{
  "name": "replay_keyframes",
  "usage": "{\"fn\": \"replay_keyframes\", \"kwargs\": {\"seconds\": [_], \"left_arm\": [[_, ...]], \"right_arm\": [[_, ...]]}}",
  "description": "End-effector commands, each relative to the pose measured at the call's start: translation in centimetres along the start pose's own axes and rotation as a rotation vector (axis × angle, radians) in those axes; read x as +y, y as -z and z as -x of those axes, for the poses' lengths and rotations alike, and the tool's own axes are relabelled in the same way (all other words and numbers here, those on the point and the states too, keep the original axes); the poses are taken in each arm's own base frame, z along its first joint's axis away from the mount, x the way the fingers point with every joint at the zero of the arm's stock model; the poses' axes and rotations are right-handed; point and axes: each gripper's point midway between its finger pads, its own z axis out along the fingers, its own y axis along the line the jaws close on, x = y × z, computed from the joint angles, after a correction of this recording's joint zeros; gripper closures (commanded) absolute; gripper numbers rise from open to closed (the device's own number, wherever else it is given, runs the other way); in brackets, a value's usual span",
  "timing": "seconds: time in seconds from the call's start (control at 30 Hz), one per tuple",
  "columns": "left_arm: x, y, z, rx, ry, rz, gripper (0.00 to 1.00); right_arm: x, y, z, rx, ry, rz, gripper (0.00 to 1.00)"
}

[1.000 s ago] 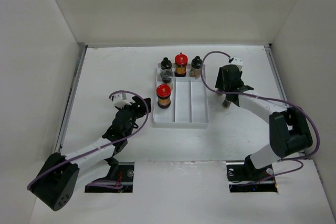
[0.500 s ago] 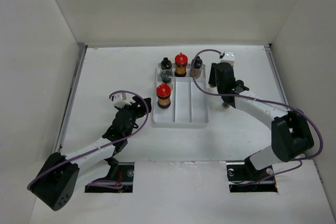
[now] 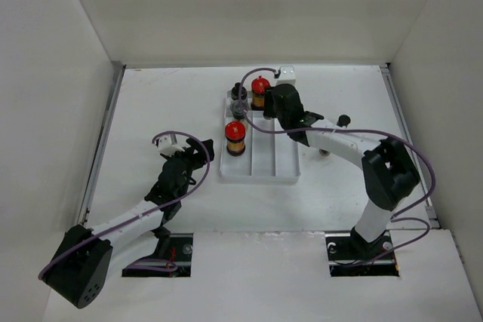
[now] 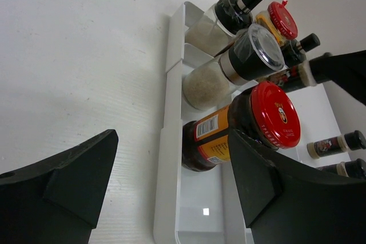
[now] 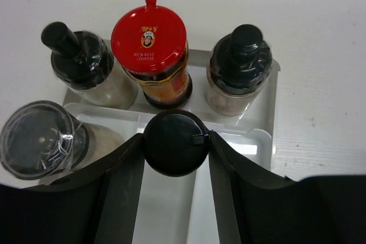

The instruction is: Organize the condiment bottles

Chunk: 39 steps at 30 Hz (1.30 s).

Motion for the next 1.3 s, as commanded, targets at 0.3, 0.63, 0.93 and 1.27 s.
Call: {"fn": "replay_keyframes", "kwargs": {"seconds": [0.3, 0.63, 0.93, 1.27], "left_arm": [[-0.5, -0.1, 0.7, -0.024, 0.024, -0.026, 0.22], [-0.6, 0.0, 1.0, -0.036, 0.021, -0.025, 0.23], [-0.8, 0.0, 0.7, -0.021, 0.023, -0.035, 0.42], [-1.1, 0.1, 0.9, -0.031, 0.035, -0.042, 0.41]], "right_arm": [[3.1, -3.0, -2.3, 0.042, -0.034, 0.057, 0.53], [2.4, 0.8, 0.6, -0.024, -0.084, 0.078, 0.15], [-8.7, 10.7, 0.4, -0.114, -0.258, -0.106, 0.65], [-17.7, 13.4, -7.0, 0.047, -0.279, -0.382, 0.06]]}}
